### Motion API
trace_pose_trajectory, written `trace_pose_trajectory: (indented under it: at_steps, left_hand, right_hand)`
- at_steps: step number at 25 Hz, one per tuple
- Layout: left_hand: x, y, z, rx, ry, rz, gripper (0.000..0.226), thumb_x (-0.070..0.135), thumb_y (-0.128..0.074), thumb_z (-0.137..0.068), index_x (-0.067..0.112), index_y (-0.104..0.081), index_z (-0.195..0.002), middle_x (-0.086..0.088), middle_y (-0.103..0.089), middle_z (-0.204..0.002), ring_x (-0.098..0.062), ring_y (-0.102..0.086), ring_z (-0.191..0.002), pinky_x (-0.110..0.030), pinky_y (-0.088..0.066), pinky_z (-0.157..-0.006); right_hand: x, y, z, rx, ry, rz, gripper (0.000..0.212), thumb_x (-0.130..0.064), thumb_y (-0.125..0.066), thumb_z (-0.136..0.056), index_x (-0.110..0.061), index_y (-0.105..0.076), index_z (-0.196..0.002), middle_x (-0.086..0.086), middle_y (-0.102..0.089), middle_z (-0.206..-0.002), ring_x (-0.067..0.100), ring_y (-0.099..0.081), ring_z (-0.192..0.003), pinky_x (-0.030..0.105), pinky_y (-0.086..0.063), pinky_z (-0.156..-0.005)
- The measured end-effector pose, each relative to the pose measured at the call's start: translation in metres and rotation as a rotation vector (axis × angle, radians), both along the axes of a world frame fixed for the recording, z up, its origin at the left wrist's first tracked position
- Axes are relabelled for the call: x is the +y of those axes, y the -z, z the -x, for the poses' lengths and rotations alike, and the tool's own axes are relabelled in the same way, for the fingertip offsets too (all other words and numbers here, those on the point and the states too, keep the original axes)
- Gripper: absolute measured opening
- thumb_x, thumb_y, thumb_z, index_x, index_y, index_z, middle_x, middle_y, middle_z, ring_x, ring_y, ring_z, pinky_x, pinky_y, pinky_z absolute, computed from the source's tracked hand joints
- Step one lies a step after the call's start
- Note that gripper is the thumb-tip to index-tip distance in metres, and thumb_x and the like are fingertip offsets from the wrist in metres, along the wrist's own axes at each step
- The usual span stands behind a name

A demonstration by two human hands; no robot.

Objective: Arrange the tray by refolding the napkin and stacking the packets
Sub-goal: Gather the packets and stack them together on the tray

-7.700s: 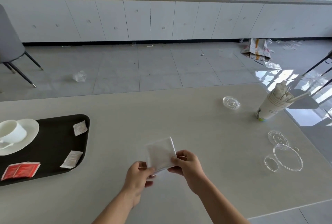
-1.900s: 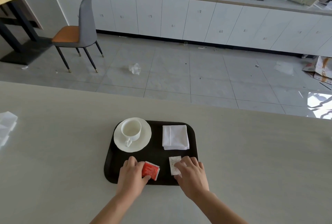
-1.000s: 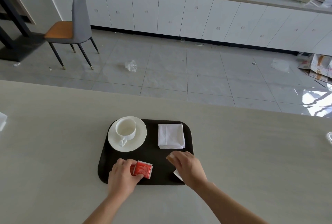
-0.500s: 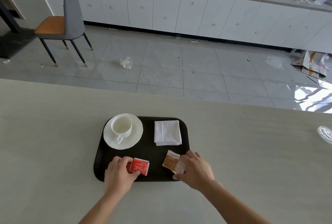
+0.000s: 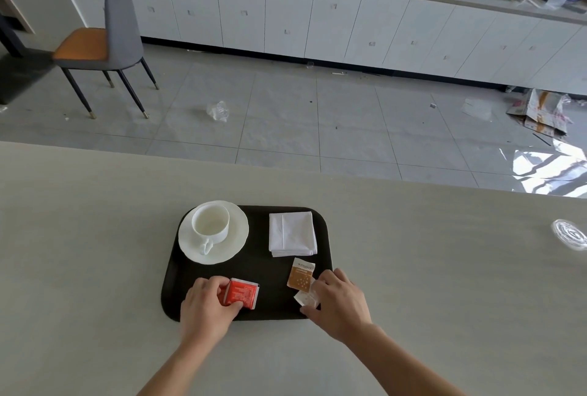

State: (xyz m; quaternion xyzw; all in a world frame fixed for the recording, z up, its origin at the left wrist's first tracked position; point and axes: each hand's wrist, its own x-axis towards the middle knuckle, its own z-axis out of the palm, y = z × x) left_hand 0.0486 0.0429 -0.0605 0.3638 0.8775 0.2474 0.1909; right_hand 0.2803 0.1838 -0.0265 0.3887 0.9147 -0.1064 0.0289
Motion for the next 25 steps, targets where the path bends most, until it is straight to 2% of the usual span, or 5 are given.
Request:
trace_pose_trajectory:
  at_steps: [4, 8, 12, 17, 25]
  left_hand:
    - [-0.002, 0.001, 0.001, 0.023, 0.036, 0.002, 0.066, 0.035, -0.087, -0.063, 0.026, -0.061, -0.124, 0.003, -0.054, -0.09, -0.016, -0.058, -0.083, -0.037, -0.053, -0.077]
    - [0.0, -0.001, 0.002, 0.009, 0.036, 0.053, 0.061, 0.038, -0.085, -0.065, 0.029, -0.063, -0.122, 0.004, -0.054, -0.094, -0.015, -0.058, -0.087, -0.035, -0.052, -0.079]
    - [0.001, -0.001, 0.003, -0.003, 0.015, 0.032, 0.057, 0.037, -0.087, -0.062, 0.031, -0.065, -0.114, 0.006, -0.052, -0.089, -0.014, -0.058, -0.084, -0.034, -0.051, -0.075]
    - [0.002, 0.001, 0.004, 0.005, 0.017, 0.029, 0.056, 0.037, -0.088, -0.062, 0.029, -0.066, -0.113, 0.007, -0.054, -0.089, -0.012, -0.057, -0.081, -0.032, -0.051, -0.073]
    - [0.003, 0.0, 0.004, -0.008, 0.014, 0.037, 0.053, 0.038, -0.087, -0.062, 0.031, -0.066, -0.11, 0.01, -0.051, -0.085, -0.009, -0.055, -0.077, -0.032, -0.051, -0.072]
  right_hand:
    - [-0.007, -0.001, 0.001, -0.003, -0.046, -0.081, 0.012, -0.035, -0.072, -0.08, -0.023, -0.071, -0.079, -0.009, -0.064, -0.085, 0.013, -0.056, -0.08, 0.028, -0.051, -0.06]
    - [-0.005, -0.002, -0.004, 0.072, -0.022, 0.012, 0.022, -0.042, -0.069, -0.083, -0.021, -0.072, -0.088, -0.008, -0.063, -0.095, 0.016, -0.057, -0.088, 0.033, -0.051, -0.072]
    - [-0.012, -0.003, -0.002, 0.137, -0.048, -0.013, 0.016, -0.018, -0.079, -0.073, -0.02, -0.064, -0.068, -0.008, -0.063, -0.077, 0.016, -0.057, -0.07, 0.03, -0.052, -0.057]
    - [-0.009, 0.0, 0.003, 0.1, -0.008, 0.051, 0.019, -0.034, -0.067, -0.087, -0.016, -0.068, -0.093, -0.003, -0.062, -0.096, 0.018, -0.054, -0.088, 0.031, -0.049, -0.073]
    - [-0.001, -0.013, 0.001, 0.239, 0.105, 0.246, 0.012, -0.026, -0.055, -0.09, -0.017, -0.053, -0.081, 0.0, -0.064, -0.081, 0.019, -0.055, -0.067, 0.029, -0.039, -0.052]
